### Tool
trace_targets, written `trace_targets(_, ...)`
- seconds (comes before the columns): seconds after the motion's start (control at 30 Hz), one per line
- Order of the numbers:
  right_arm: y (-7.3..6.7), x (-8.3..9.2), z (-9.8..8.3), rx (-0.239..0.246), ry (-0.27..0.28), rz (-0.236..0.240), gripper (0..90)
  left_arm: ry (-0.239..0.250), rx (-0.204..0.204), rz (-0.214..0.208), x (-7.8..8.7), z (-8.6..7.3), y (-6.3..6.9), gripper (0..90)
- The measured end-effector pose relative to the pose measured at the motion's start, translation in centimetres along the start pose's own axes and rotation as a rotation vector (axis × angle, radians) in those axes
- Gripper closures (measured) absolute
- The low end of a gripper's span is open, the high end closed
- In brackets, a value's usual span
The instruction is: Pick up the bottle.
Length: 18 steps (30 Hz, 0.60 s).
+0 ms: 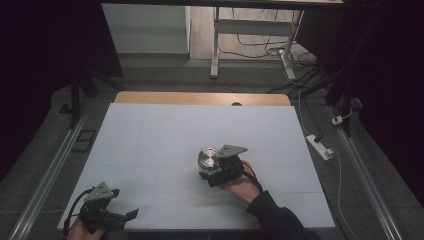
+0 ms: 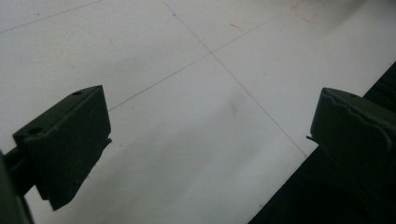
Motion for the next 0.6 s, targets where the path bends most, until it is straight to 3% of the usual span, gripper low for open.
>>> trace_targets(0.13,0.03,-0.10,-0.10,-0.002,0.013,0.036,12.1,0.000,-0.001,0.000,-0.01,0.00,0.01,0.0)
trace_targets(0.27,-0.25,-0.06,-0.06,0.029,0.012,0.007,13.5,-0.001,-0.002,-0.001,-0.01,0.00,0.03,0.0)
trace_targets(0.6,-0.52,0.04,0.05,0.040,0.006,-0.015,14.2,0.000,-0.004,-0.003,0.00,-0.01,0.05,0.0)
Point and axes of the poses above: each handheld gripper's, and its own axes: x roughly backward along the jaws, z roughly out of its top, y roughly to its right, the point moved 1 cm from there along -x, roughly forward along the jaws, and after that the axes turned 4 degrees about x, right-handed, at the moved point
